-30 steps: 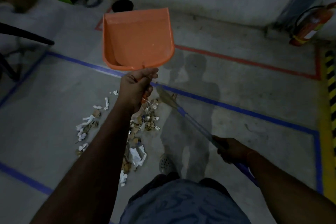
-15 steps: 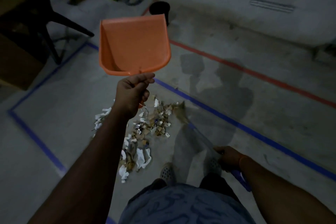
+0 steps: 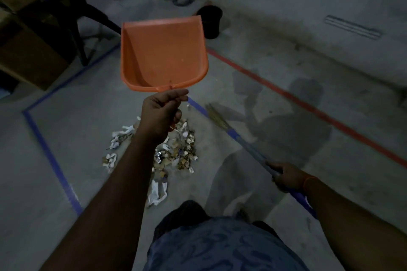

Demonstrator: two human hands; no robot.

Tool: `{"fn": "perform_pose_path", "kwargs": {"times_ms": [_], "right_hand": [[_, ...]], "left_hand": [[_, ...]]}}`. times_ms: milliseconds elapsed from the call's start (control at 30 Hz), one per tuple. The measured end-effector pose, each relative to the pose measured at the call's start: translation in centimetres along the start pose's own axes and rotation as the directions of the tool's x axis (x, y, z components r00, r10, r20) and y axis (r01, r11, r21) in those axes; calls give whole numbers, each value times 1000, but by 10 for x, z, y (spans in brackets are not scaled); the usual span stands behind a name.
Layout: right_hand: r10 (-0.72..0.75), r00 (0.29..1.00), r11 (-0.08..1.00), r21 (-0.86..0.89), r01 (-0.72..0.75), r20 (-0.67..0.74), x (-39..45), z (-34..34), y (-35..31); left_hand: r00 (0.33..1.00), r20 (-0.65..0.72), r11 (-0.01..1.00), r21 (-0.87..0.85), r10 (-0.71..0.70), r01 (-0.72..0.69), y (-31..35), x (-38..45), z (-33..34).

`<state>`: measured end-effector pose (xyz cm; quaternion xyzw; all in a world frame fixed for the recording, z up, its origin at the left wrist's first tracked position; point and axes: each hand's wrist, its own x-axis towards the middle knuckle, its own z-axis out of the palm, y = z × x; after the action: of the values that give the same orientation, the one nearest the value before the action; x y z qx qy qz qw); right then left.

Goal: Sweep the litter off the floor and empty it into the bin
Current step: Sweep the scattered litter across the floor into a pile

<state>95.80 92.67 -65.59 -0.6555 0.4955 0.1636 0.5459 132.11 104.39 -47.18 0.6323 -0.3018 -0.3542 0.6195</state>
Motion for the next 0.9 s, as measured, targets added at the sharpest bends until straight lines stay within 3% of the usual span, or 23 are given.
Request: {"fn": "perform_pose_path", "kwargs": {"times_ms": [200, 400, 633, 900], "right_hand": [[25, 1000, 997, -68, -26, -16, 54, -31, -27], [63, 988, 987, -154, -40, 142, 104, -30, -55], [-50, 954, 947, -290, 139, 295, 137, -102, -108], [-95, 972, 916, -363, 169, 213, 214, -161, -179]], "left_hand": [[997, -76, 1000, 23, -4, 6, -2, 26, -2], [987, -157, 999, 30, -40, 46, -10, 81, -19], [980, -194, 996, -87, -29, 12, -8, 159, -22], [933, -356, 995, -97, -50, 16, 0, 194, -48]]}}
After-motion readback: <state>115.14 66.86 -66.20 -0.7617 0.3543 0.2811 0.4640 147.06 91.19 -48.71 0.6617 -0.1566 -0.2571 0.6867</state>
